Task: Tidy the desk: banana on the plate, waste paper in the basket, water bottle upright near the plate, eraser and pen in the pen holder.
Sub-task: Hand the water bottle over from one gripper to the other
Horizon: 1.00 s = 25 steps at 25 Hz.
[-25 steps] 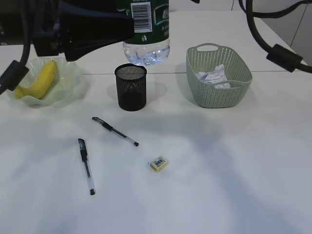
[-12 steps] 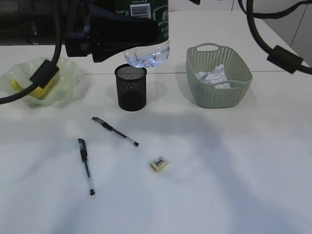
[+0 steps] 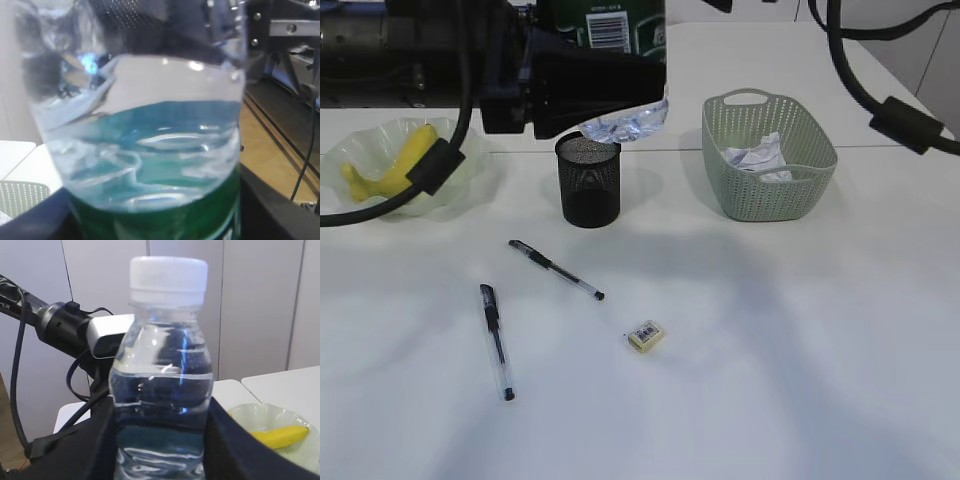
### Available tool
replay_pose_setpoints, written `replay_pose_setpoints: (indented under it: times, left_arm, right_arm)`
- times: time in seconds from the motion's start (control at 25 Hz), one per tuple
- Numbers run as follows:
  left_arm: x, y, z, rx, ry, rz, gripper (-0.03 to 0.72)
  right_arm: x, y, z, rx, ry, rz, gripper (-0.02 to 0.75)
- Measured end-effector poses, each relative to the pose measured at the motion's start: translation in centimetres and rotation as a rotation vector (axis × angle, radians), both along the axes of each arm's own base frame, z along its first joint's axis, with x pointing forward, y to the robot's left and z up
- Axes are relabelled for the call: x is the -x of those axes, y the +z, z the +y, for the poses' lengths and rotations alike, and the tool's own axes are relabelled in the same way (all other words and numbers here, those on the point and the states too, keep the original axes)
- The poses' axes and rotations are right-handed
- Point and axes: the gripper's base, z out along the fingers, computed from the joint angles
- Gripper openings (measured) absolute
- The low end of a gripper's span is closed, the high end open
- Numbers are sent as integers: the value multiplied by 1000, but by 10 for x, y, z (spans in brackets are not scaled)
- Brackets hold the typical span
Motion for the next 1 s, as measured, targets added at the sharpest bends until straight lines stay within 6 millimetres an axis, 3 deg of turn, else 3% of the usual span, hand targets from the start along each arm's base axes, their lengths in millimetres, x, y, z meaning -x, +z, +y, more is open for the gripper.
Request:
replay_pose_setpoints:
  times: [0.24, 0.88, 1.0]
  left_arm:
    - [-1, 0, 0, 2, 6, -12, 456]
    - [-2, -2, 0, -5, 9, -40, 452]
    - [-3, -3, 0, -7, 12, -55, 447]
  right_arm:
    - [0, 0, 0, 6, 4, -8, 324]
    - [0, -1, 0, 25, -2, -19, 324]
    - [-1, -1, 0, 27, -5, -22, 352]
